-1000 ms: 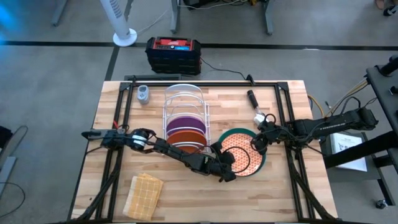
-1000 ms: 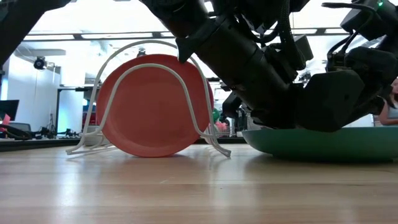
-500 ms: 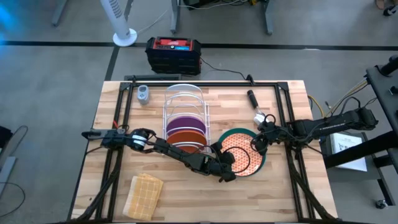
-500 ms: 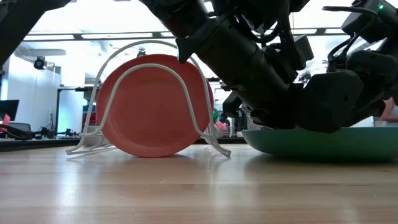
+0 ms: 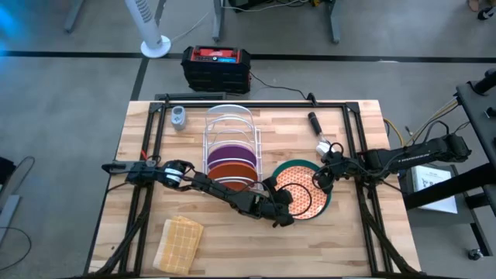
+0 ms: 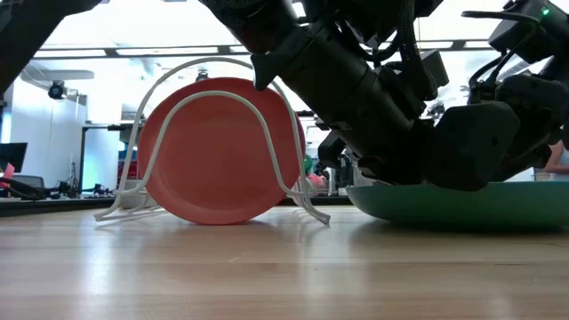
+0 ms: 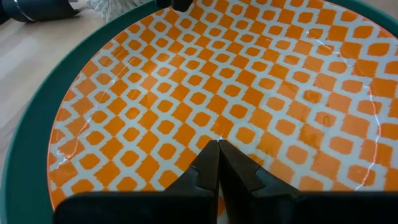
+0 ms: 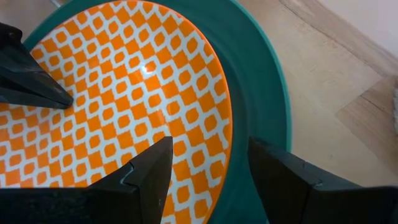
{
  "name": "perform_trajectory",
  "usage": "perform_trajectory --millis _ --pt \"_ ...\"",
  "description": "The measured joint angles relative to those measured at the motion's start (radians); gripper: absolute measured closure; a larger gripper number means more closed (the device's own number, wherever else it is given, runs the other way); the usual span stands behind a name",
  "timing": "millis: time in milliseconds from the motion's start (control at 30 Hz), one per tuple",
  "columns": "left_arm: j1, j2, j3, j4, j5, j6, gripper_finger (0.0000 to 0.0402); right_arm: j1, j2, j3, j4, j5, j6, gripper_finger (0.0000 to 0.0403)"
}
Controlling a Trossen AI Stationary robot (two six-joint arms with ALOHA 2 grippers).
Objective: Sort dishes
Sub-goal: Put the orange/white plate into the dish rack
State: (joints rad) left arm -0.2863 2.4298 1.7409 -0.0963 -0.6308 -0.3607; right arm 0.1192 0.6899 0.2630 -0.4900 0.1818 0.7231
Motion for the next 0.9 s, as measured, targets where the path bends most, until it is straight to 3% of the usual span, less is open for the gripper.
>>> perform_trajectory --millis 900 --pt "0.0 0.0 0.0 -0.001 -0.007 0.011 0.0401 0.0 0.0 -0.004 0.01 0.002 0.031 0.0188"
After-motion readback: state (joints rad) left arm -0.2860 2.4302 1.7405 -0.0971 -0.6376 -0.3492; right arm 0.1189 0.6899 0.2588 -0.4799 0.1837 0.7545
